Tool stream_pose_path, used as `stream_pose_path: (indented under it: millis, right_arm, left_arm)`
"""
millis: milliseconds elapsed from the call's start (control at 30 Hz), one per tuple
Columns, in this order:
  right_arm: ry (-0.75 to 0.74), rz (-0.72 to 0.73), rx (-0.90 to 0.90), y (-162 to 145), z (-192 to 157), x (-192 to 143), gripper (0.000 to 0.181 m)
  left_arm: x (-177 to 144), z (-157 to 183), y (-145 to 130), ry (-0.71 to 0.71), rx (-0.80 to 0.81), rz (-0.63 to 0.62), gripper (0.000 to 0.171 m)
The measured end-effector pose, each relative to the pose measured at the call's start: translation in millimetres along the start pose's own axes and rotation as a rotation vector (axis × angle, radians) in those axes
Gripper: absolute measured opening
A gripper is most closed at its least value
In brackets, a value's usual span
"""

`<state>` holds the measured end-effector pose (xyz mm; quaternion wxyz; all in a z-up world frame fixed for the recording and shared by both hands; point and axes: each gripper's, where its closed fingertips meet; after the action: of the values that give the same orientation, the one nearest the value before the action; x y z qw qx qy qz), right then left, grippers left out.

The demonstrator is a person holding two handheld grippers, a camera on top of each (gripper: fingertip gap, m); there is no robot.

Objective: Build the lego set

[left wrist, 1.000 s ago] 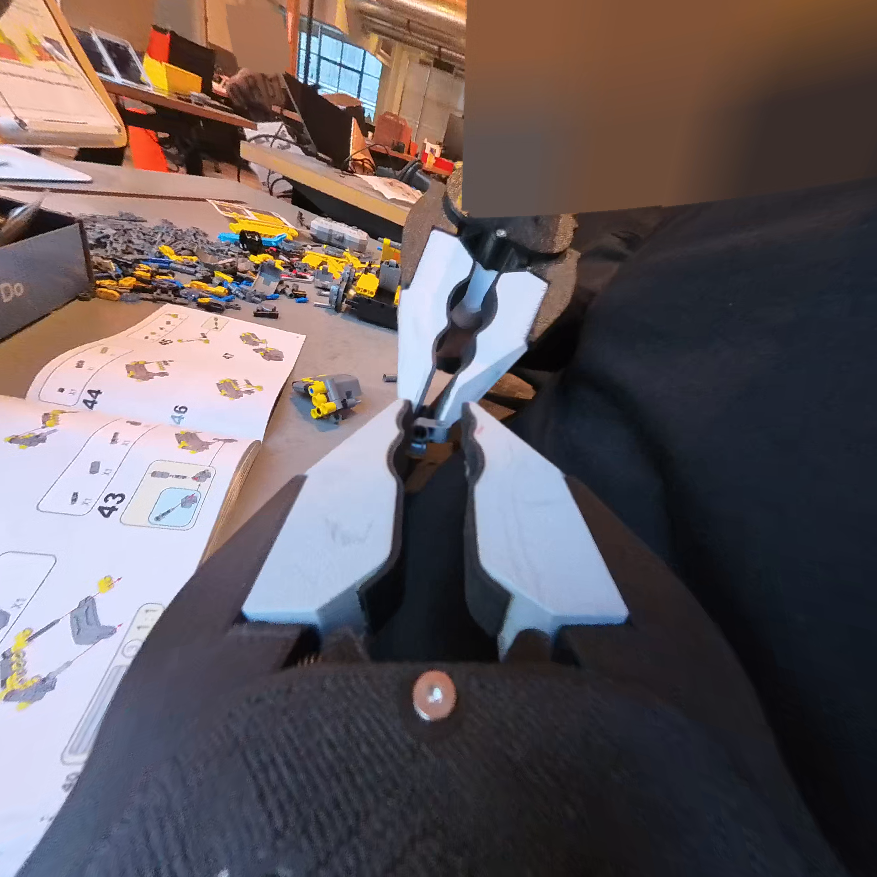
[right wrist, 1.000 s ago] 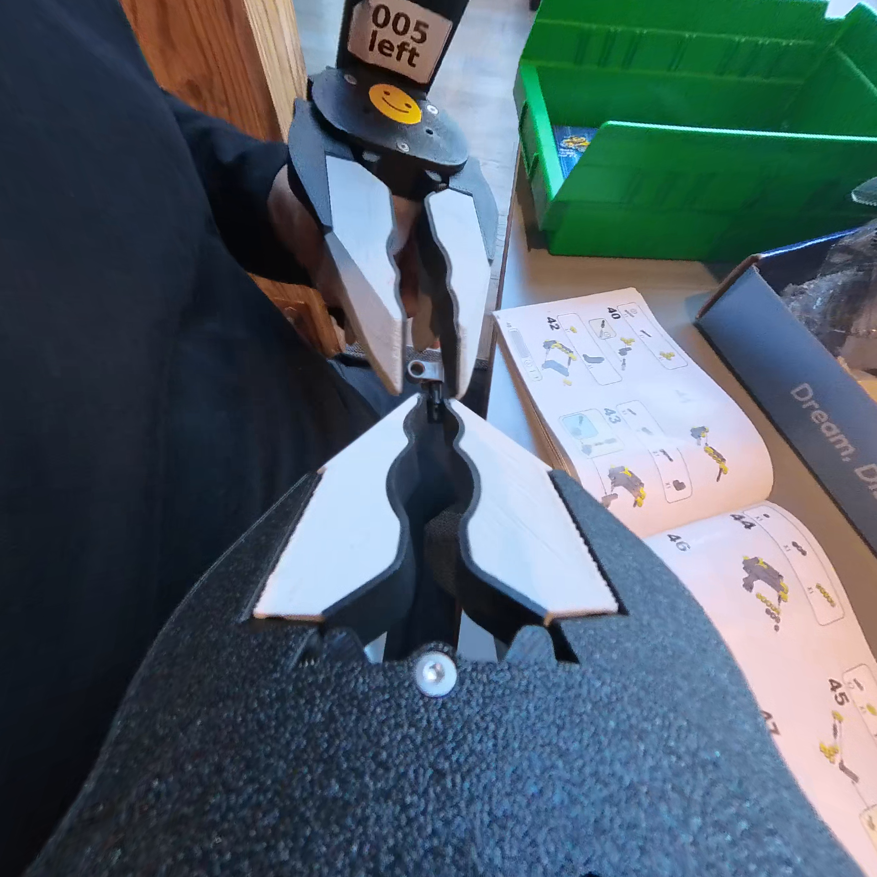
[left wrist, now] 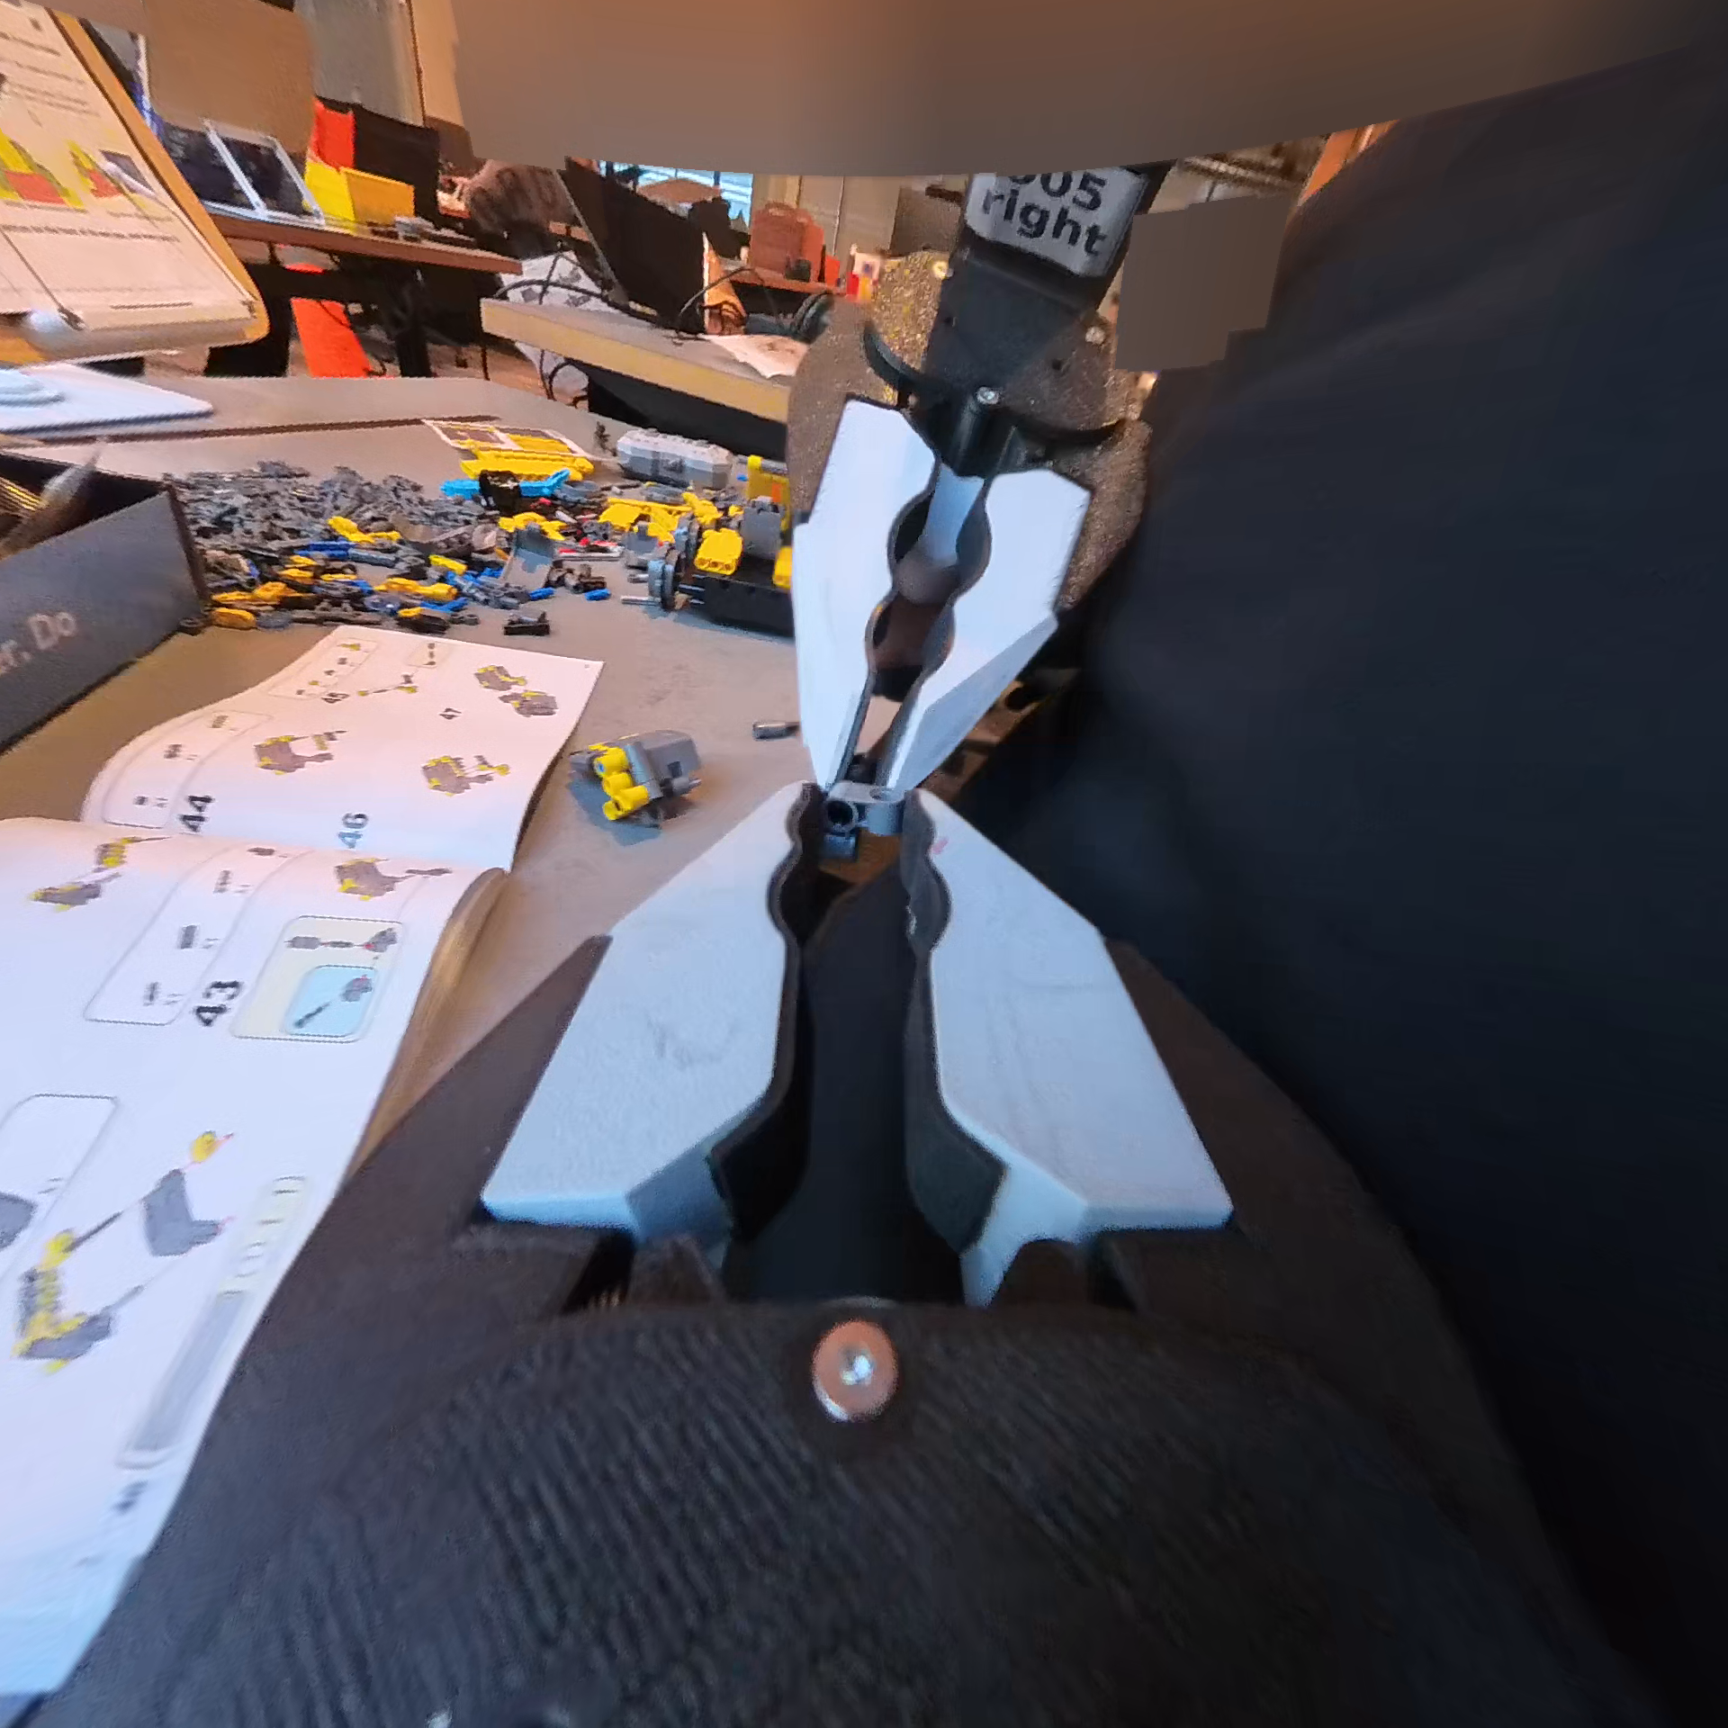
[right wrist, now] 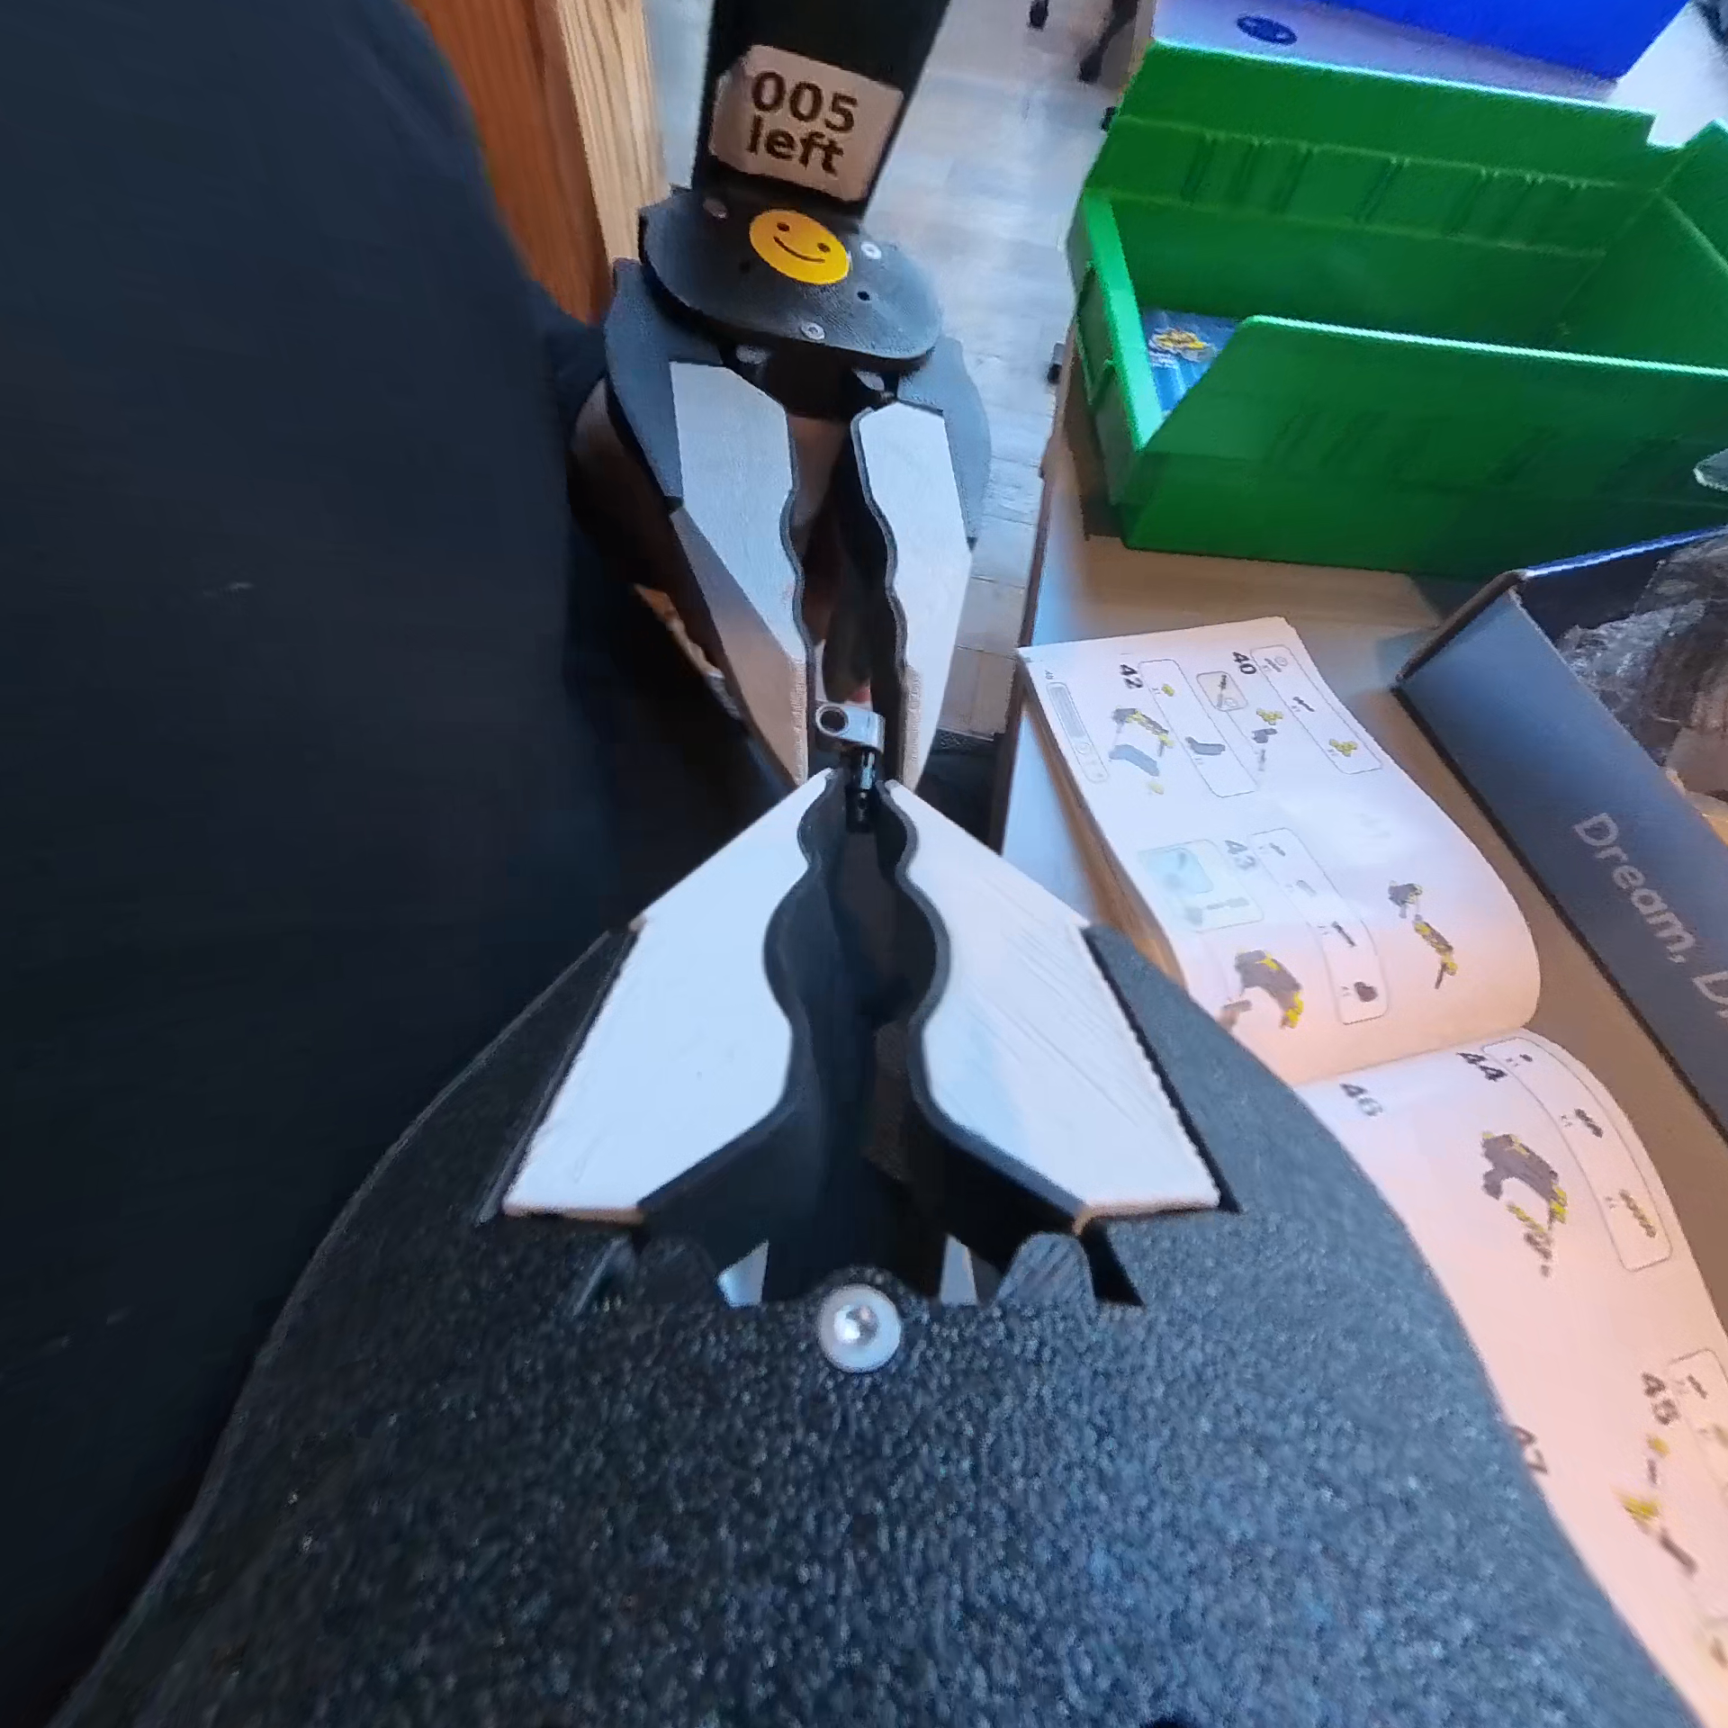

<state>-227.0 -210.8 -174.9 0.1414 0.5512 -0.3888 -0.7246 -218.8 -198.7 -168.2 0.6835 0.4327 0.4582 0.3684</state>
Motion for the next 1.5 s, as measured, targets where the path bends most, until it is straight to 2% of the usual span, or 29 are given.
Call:
stream_pose_path:
  millis: [100,167,233,267,300,367,433,467,500,567,733,833,933,1033,1100,1233,1500]
  right_arm:
    - [0.042,-0.004,0.090,-12.6,-11.4,-2.2,0.005]
    - [0.087,-0.068,0.230,-48.8,-14.3,-0.9,0.004]
    - [0.120,-0.075,0.328,-63.9,-14.2,-4.4,0.005]
    - [0.112,-0.068,0.334,-62.1,-7.6,-7.3,0.005]
    - [0.099,-0.072,0.317,-59.6,1.9,-10.1,0.005]
    - [0.056,-0.039,0.289,-47.3,25.4,-19.1,0.006]
    - [0.049,-0.005,0.334,-40.8,44.0,-25.4,0.006]
    - [0.030,-0.008,0.361,-43.9,53.2,-26.2,0.006]
    - [-0.004,-0.027,0.379,-50.8,62.2,-25.5,0.006]
    - [-0.091,-0.106,0.388,-71.7,78.6,-21.3,0.006]
    - [-0.113,-0.131,0.388,-83.7,85.5,-12.8,0.006]
    - [-0.144,-0.139,0.361,-86.3,88.7,-15.0,0.006]
    - [-0.141,-0.136,0.358,-88.2,93.0,-16.2,0.006]
    - [-0.131,-0.140,0.325,-87.7,96.6,-16.6,0.006]
    - [-0.128,-0.150,0.265,-87.1,98.7,-16.0,0.006]
    - [-0.123,-0.199,0.145,-85.9,105.1,-9.7,0.006]
    - [-0.127,-0.241,0.057,-79.5,117.3,4.3,0.006]
  left_arm:
    - [-1.4,9.0,-2.4,0.003,-0.069,0.059,0.016]
    - [-23.7,-5.8,-1.6,0.062,-0.164,0.154,0.015]
    - [-16.2,-5.0,-17.8,0.087,-0.125,0.042,0.016]
    - [-4.7,-1.1,-27.3,0.042,-0.128,-0.039,0.016]
    - [2.8,-2.0,-30.0,0.018,-0.126,-0.070,0.016]
    - [6.1,-13.5,-16.5,0.006,-0.107,-0.050,0.015]
    - [2.1,-36.5,8.6,0.114,0.008,-0.039,0.015]
    - [3.4,-48.5,13.4,0.174,0.077,-0.083,0.015]
    - [8.6,-62.2,6.4,0.219,0.128,-0.170,0.015]
    - [20.6,-95.6,-23.7,0.293,0.137,-0.393,0.015]
    - [38.2,-133.3,-48.6,0.316,0.201,-0.626,0.015]
    - [36.5,-147.2,-44.3,0.354,0.265,-0.658,0.015]
    - [38.0,-148.4,-58.4,0.270,0.257,-0.700,0.016]
    - [39.5,-140.8,-60.4,0.207,0.204,-0.637,0.015]
    - [36.4,-139.6,-59.3,0.214,0.231,-0.621,0.016]
    - [33.7,-139.5,-60.0,0.218,0.269,-0.622,0.029]
    - [31.2,-139.2,-63.9,0.176,0.248,-0.648,0.033]
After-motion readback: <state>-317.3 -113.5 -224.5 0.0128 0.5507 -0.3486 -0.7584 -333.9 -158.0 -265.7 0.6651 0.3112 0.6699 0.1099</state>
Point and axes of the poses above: each gripper's, where its closed fingertips meet, x out along the fingers, y out of its top, z = x × y across the jaws, and after that the axes turned 13 degrees about -z, right-handed
